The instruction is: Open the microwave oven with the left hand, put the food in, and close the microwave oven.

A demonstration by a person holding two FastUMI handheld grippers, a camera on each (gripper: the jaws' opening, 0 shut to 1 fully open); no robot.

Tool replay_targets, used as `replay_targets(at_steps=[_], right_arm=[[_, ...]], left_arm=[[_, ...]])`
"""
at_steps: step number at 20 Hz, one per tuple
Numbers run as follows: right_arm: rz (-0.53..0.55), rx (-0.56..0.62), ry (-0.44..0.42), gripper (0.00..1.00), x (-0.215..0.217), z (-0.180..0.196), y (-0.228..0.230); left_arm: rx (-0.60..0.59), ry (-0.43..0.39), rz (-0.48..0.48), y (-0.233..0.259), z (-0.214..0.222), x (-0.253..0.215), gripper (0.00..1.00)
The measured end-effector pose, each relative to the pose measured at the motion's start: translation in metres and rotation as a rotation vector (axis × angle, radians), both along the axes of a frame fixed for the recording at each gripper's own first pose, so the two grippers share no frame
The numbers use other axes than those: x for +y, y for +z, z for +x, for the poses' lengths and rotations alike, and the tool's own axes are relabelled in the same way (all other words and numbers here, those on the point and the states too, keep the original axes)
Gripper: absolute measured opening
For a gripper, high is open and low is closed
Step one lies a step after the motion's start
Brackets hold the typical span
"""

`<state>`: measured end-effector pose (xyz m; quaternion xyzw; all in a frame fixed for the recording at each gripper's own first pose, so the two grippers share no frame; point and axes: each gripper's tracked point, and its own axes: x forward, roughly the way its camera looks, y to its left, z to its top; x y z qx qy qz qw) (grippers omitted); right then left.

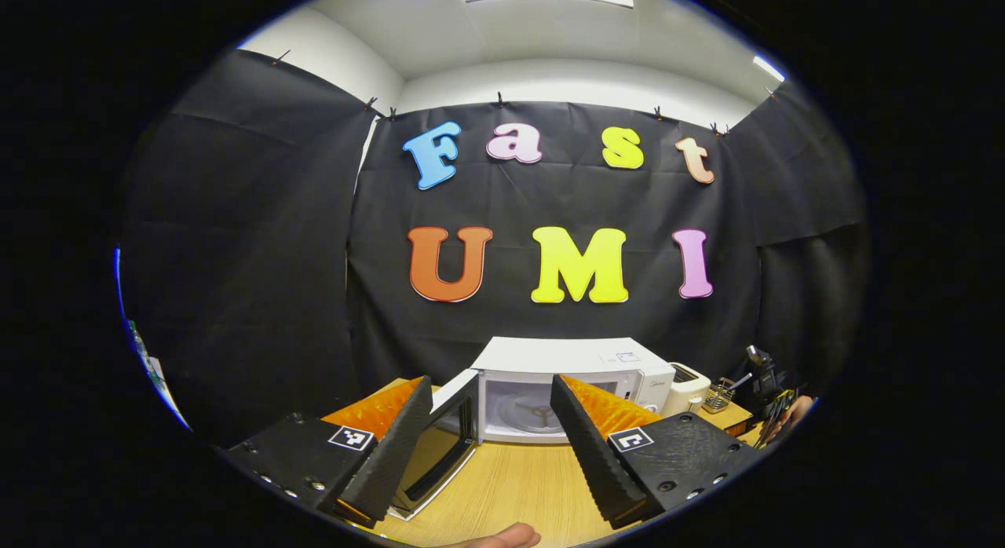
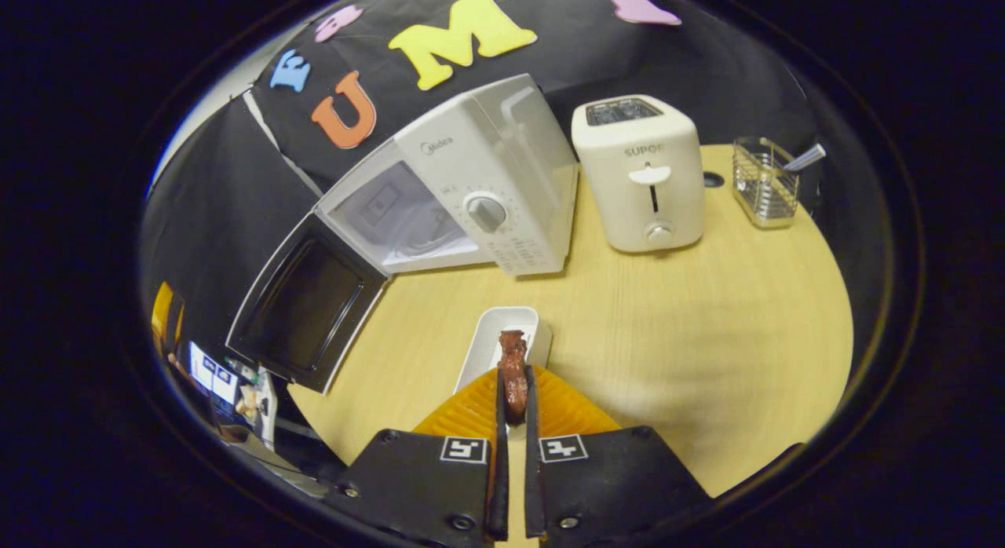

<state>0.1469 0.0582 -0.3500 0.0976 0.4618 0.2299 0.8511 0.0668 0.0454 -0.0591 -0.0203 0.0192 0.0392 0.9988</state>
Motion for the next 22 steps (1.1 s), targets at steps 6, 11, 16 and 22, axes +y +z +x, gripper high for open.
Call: replay_targets(at_steps=[6,11,16,22], right_arm=[[-0.147,-0.227,-0.008,0.11,0.014,-0.016,0.055],[-0.21,-0.364,-0.047,0.11,0.047,-0.025,0.086],[-0.195,-0.463,-0.067,0.11,0.106,-0.032,0.103],[-0.159,-0.526,-0.111,0.11,0.182,-0.003,0.106]], left_arm=[[0.007,0.027,0.014,-0.005,-0.024,0.019,0.93],[0.009,0.039,0.001,-0.008,-0.048,0.036,0.92],[0.025,0.041,-0.004,-0.02,-0.069,0.051,0.93],[0.036,0.063,0.006,-0.034,-0.082,0.076,0.93]])
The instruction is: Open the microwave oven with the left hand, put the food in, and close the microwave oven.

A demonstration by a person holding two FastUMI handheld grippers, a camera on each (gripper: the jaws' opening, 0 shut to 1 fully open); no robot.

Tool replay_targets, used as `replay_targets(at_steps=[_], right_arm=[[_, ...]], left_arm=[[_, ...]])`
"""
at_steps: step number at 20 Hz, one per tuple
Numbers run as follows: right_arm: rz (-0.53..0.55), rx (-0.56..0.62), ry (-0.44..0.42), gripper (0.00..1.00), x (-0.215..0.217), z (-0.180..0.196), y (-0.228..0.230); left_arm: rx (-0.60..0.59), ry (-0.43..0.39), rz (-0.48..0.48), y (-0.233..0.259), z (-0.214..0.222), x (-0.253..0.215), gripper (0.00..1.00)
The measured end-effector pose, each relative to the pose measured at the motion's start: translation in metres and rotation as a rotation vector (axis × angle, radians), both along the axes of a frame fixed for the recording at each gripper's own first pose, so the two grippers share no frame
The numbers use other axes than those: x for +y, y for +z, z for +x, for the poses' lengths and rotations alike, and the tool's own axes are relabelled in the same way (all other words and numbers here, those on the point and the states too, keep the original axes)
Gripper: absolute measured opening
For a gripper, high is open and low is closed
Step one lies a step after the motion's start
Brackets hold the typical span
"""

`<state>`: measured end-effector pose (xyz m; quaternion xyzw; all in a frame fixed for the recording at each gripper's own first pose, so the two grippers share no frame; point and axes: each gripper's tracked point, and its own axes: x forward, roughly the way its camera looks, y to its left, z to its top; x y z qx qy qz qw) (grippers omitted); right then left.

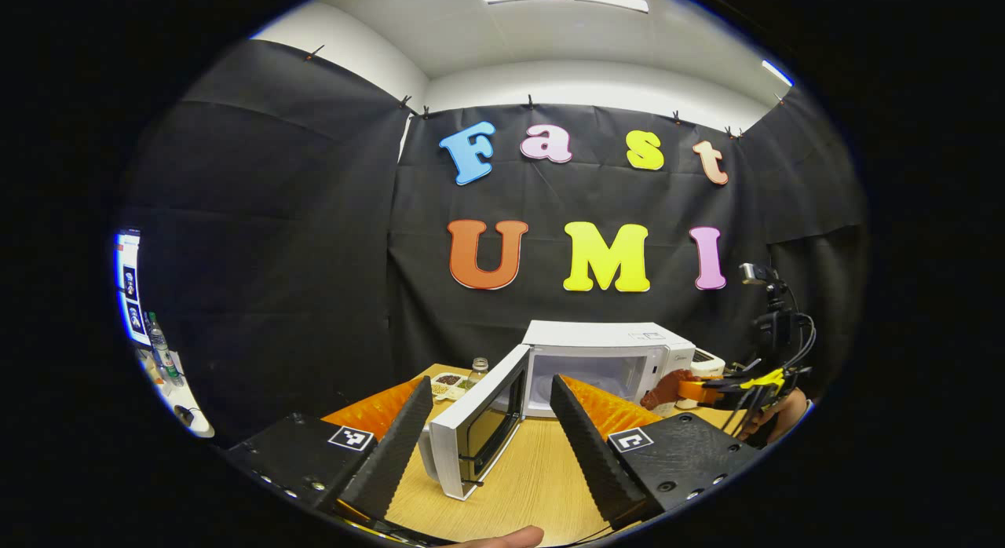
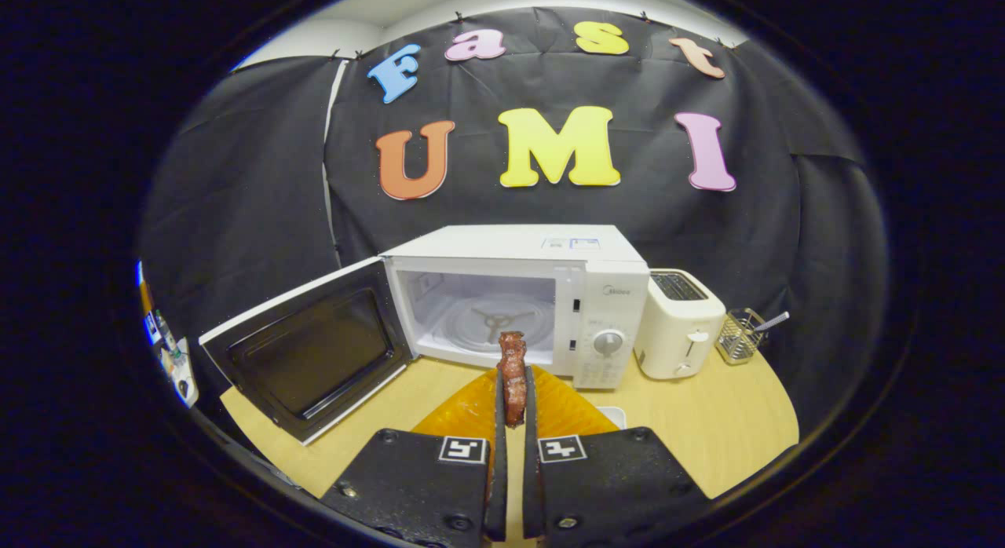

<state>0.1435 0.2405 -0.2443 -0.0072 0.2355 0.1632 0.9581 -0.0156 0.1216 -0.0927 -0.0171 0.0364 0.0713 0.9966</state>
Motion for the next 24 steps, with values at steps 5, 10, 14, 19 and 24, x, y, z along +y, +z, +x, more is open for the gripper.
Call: replay_targets(at_steps=[5,10,14,19,24], right_arm=[[0.003,-0.008,-0.024,0.11,0.05,0.035,-0.03],[-0.041,0.012,-0.038,0.11,0.096,0.077,-0.073],[-0.007,0.019,-0.073,0.11,0.121,0.111,-0.094],[0.256,0.083,-0.224,0.12,0.131,0.153,-0.105],[0.515,0.089,-0.368,0.12,0.135,0.184,-0.103]], left_arm=[[0.028,0.03,0.019,-0.02,0.001,0.022,0.93],[0.056,0.037,-0.034,-0.038,0.009,0.029,0.93],[0.064,0.041,-0.014,-0.041,0.011,0.035,0.93],[0.099,0.06,0.022,-0.054,0.014,0.051,0.93],[0.138,0.083,0.02,-0.064,0.021,0.064,0.93]])
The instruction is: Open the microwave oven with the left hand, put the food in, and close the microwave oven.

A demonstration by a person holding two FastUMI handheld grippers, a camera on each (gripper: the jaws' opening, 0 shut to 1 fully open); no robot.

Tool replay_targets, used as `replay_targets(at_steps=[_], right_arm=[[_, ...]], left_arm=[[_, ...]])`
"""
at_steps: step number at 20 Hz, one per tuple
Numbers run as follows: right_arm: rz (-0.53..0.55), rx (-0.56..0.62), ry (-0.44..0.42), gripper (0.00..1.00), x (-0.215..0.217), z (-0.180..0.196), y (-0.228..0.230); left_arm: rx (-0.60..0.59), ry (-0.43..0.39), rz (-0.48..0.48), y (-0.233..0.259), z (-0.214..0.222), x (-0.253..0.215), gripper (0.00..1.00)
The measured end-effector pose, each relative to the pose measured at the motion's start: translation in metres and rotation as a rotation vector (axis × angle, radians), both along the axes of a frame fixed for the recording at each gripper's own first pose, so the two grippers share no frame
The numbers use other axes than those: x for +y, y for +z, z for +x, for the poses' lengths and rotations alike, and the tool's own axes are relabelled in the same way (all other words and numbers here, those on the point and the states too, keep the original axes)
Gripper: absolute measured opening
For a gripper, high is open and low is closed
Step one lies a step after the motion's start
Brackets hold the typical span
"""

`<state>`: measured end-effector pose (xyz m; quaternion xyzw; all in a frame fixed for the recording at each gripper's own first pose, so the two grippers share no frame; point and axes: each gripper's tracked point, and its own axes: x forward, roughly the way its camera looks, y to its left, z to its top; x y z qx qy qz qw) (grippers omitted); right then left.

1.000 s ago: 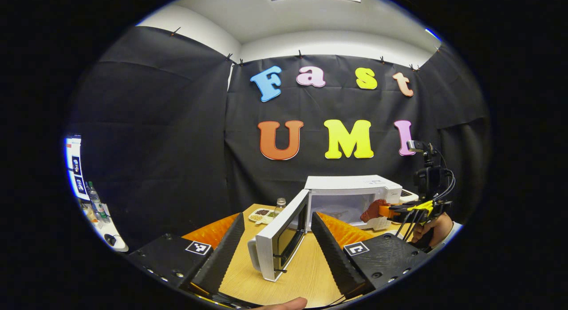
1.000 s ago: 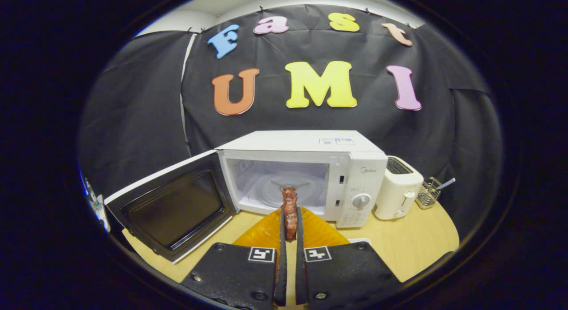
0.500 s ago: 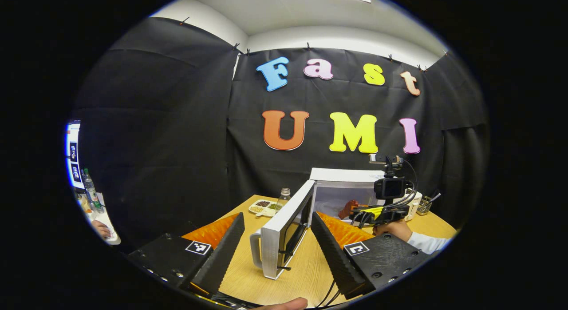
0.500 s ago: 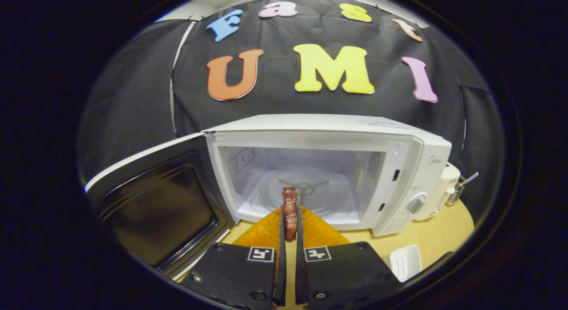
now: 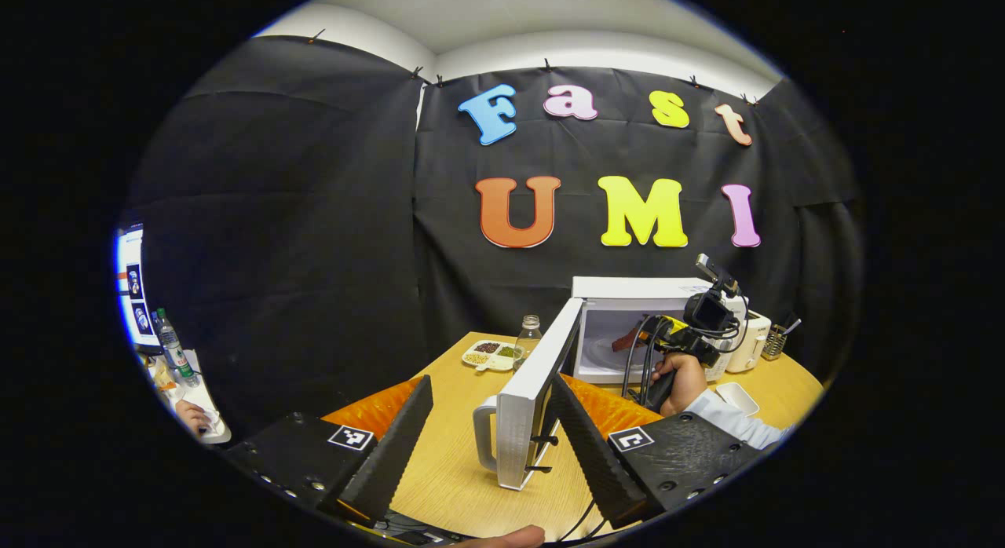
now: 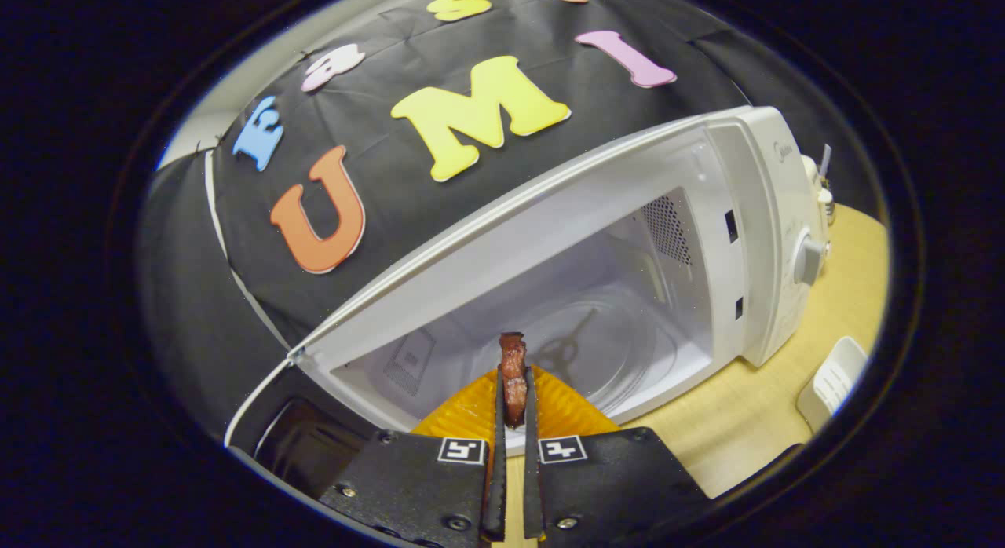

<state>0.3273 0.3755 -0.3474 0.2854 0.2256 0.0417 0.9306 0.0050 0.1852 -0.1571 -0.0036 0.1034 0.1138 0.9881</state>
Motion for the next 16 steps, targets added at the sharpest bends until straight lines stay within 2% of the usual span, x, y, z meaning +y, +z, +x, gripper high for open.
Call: replay_targets(at_steps=[5,8,9,13,14,15,16], right_arm=[[0.092,0.019,-0.105,0.13,0.004,0.03,-0.015],[0.098,0.039,-0.118,0.14,0.011,0.043,-0.023],[0.089,0.026,-0.128,0.05,0.009,0.045,-0.02],[0.03,-0.001,-0.175,0.77,-0.01,0.044,-0.018],[0.031,0.004,-0.176,0.65,-0.011,0.043,-0.019],[0.024,0.007,-0.165,0.81,-0.011,0.04,-0.02],[0.014,0.007,-0.157,0.84,-0.012,0.039,-0.02]], left_arm=[[0.005,0.021,0.014,0.001,0.003,0.012,0.93],[0.004,0.016,-0.002,0.0,0.005,0.012,0.93],[0.008,0.013,-0.006,-0.001,0.005,0.011,0.93],[0.016,0.024,-0.005,-0.006,0.006,0.017,0.93],[0.015,0.029,-0.009,-0.006,0.006,0.018,0.93],[0.013,0.032,-0.014,-0.006,0.004,0.019,0.93],[0.014,0.03,-0.019,-0.006,0.003,0.018,0.93]])
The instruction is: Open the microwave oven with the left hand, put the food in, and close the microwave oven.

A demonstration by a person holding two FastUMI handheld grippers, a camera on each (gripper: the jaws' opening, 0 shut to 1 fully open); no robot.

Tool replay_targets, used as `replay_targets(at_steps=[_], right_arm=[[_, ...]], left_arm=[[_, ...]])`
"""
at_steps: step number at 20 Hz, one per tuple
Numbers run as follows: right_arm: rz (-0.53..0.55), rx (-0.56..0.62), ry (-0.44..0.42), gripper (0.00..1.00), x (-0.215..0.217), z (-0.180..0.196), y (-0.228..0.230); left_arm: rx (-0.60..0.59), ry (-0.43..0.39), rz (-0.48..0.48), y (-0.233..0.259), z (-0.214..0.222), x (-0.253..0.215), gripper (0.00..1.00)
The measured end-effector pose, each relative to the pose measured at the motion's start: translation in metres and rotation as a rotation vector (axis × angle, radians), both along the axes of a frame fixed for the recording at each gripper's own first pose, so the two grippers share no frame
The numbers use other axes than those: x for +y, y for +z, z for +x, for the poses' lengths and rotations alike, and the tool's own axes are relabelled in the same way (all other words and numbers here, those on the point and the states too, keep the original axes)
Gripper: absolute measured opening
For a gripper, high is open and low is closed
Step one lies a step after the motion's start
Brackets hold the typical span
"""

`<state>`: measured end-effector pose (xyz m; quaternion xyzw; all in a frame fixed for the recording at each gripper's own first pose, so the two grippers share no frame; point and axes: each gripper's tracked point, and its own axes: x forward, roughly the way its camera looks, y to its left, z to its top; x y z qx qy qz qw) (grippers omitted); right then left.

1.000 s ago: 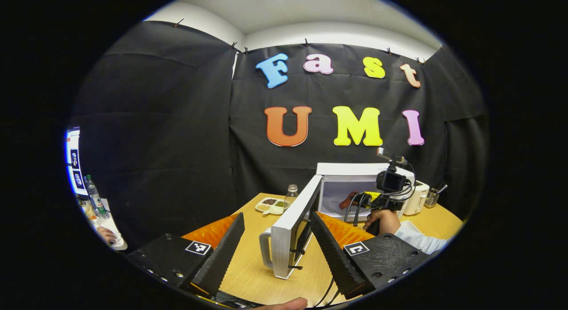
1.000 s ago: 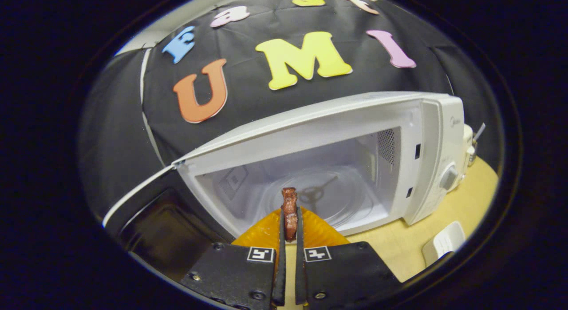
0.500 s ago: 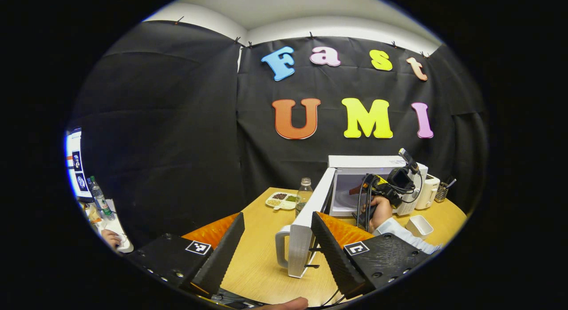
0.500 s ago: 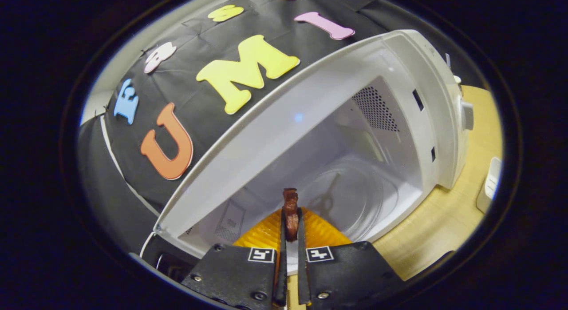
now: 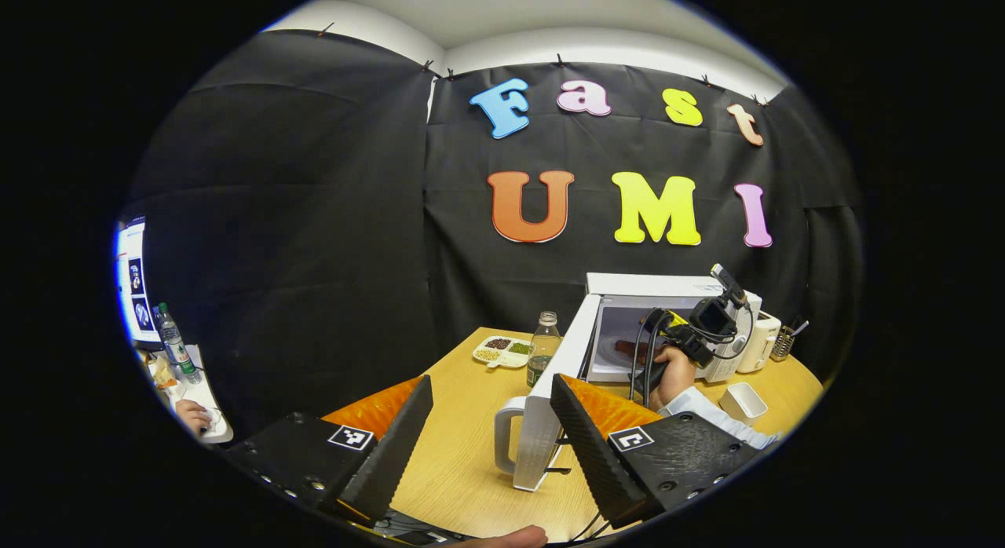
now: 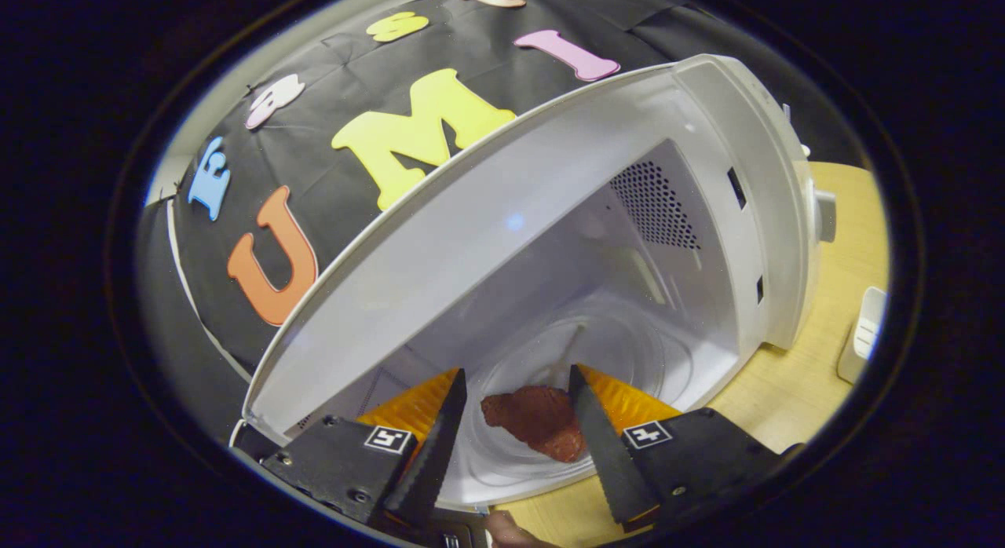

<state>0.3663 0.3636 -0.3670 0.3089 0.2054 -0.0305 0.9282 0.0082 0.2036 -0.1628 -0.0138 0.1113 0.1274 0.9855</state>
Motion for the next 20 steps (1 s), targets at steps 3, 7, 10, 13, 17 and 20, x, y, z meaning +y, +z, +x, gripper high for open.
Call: replay_targets(at_steps=[3,7,10,13,17,20], right_arm=[[-0.013,-0.01,0.011,0.86,-0.005,-0.009,0.006],[-0.033,-0.011,0.062,0.87,-0.006,-0.032,0.015],[-0.065,-0.033,0.154,0.75,-0.002,-0.06,0.035],[-0.154,-0.07,0.229,0.91,-0.007,-0.098,0.061],[-0.342,-0.179,0.307,1.0,-0.027,-0.153,0.108],[-0.44,-0.256,0.31,1.0,-0.054,-0.192,0.145]], left_arm=[[-0.004,-0.001,0.002,0.002,-0.005,0.0,0.93],[-0.02,-0.008,0.021,0.006,-0.01,0.0,0.93],[-0.02,-0.005,0.023,0.003,-0.014,0.005,0.93],[-0.008,0.019,0.034,-0.007,-0.018,0.019,0.93],[0.007,0.013,0.002,-0.022,-0.018,0.029,0.93],[0.001,0.001,-0.015,-0.031,-0.017,0.035,0.93]])
